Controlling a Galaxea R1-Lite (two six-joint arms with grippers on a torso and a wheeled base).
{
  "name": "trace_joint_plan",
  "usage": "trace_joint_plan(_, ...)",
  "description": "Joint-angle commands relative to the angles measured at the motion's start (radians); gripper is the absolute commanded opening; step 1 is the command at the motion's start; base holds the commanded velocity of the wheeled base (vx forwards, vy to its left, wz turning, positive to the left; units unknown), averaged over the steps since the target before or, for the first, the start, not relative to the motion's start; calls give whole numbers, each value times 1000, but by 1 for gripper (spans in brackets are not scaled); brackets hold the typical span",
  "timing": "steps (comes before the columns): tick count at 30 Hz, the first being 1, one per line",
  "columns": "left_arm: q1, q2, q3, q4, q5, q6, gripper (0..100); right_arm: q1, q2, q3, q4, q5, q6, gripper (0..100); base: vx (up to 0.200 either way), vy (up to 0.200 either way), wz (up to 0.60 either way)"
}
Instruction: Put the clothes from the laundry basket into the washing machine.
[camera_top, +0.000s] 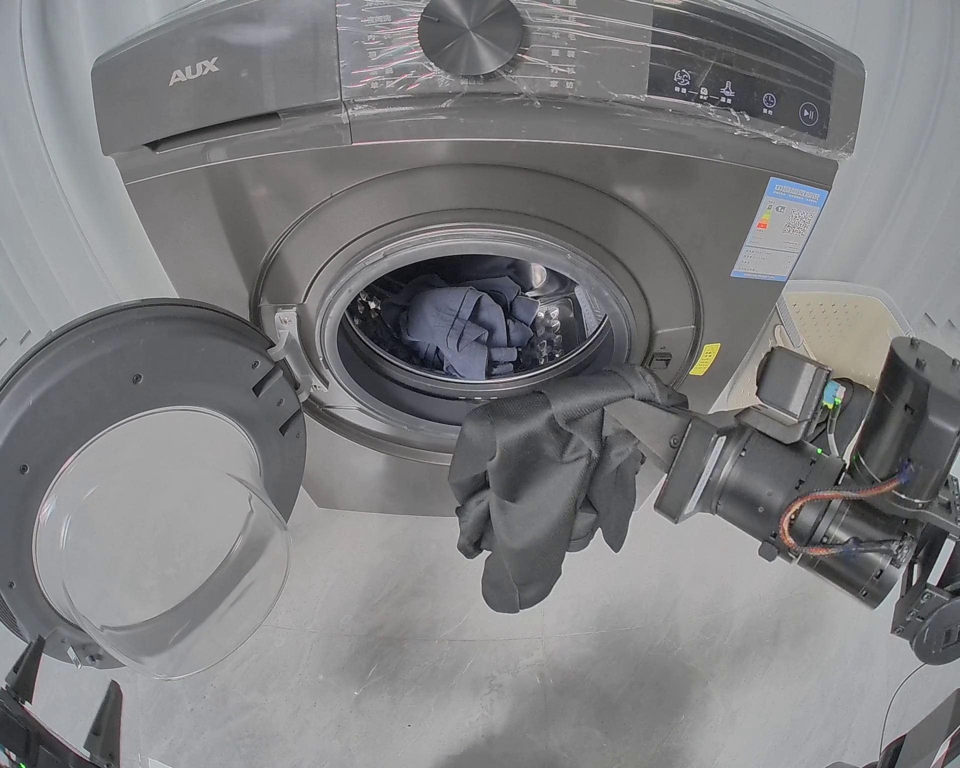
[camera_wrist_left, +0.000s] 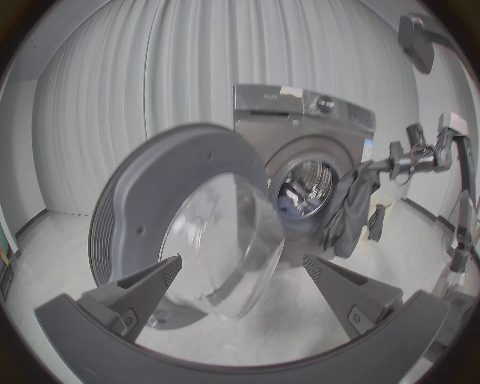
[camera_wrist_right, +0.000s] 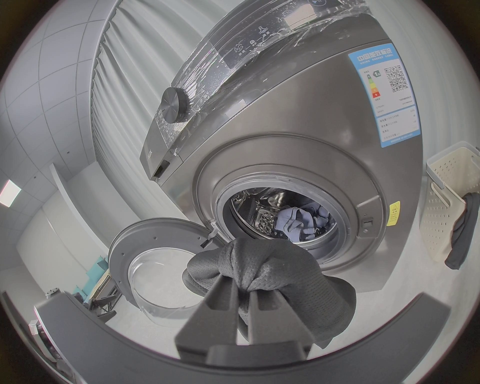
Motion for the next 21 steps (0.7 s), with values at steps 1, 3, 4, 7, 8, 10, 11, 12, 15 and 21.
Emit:
trace_joint_plan(1,0,63,-249,-15,-132,-56,100,5,95,-44,-102,-6,1,0,0,0,0)
trace_joint_plan(3,5,114,-260,15,-174,-56,100,7,115,-55,-138,-26,-2,0,0,0,0)
trace_joint_plan(4,11,141,-247,18,-197,-52,100,5,129,-65,-144,-44,-1,0,0,0,0)
trace_joint_plan(7,0,204,-203,9,-265,-52,100,-3,147,-79,-147,-58,1,0,0,0,0)
trace_joint_plan(8,0,204,-203,9,-265,-52,100,-3,147,-79,-147,-58,1,0,0,0,0)
trace_joint_plan(10,3,353,-178,-28,-355,11,100,2,156,-96,-147,-61,1,0,0,0,0)
trace_joint_plan(11,2,379,-180,-40,-377,18,100,2,158,-98,-147,-61,1,0,0,0,0)
trace_joint_plan(12,3,422,-185,-64,-421,22,100,0,166,-104,-147,-60,1,0,0,0,0)
trace_joint_plan(15,3,483,-189,-109,-471,28,100,-1,178,-113,-147,-60,2,0,0,0,0)
trace_joint_plan(21,-92,762,-229,-293,-530,21,100,7,230,-153,-208,-50,-2,0,0,0,0)
